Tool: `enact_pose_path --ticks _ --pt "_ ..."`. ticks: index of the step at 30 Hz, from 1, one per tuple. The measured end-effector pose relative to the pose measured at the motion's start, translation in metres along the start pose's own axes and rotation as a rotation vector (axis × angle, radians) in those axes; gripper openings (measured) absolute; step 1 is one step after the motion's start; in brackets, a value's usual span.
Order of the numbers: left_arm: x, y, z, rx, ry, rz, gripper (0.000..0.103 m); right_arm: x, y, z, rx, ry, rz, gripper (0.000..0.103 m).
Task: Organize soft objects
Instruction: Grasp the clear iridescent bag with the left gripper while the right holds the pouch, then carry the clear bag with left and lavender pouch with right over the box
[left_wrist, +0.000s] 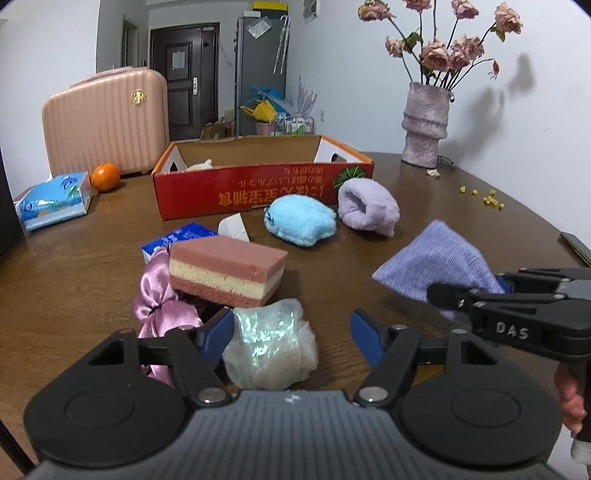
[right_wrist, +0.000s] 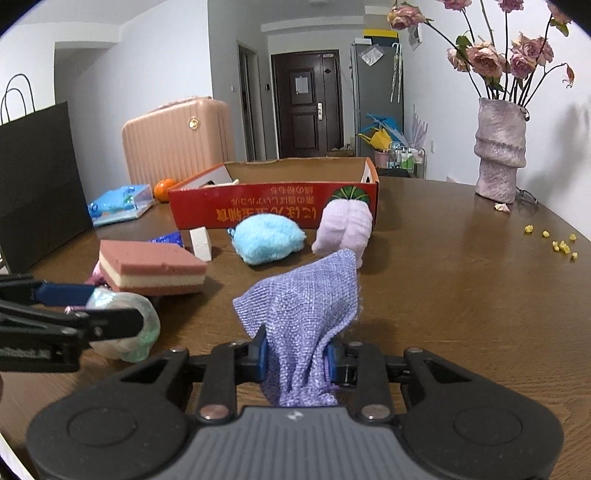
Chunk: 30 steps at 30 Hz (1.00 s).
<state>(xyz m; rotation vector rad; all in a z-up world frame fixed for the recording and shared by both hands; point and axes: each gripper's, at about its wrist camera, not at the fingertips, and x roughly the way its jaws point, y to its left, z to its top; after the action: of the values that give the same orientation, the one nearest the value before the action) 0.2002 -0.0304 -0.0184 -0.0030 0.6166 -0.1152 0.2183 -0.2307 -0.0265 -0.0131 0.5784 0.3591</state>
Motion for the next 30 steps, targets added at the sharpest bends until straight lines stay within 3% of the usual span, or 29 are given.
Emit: enact_pose_path --ticks 6,18,30 --pt "0.01 0.001 -0.003 -0.006 0.043 -0.007 0.055 -0.001 0.001 0.001 0.002 -0.005 0.004 0.027" --pt "0.012 0.0 -0.005 0.008 0.041 -0.04 0.041 -0.001 0.001 0.001 0.003 -0.005 0.006 0.028" --pt "0.002 -0.001 -0.002 0.012 0.007 -0.062 0.038 -0.002 0.005 0.002 -0.004 -0.012 0.007 0.028"
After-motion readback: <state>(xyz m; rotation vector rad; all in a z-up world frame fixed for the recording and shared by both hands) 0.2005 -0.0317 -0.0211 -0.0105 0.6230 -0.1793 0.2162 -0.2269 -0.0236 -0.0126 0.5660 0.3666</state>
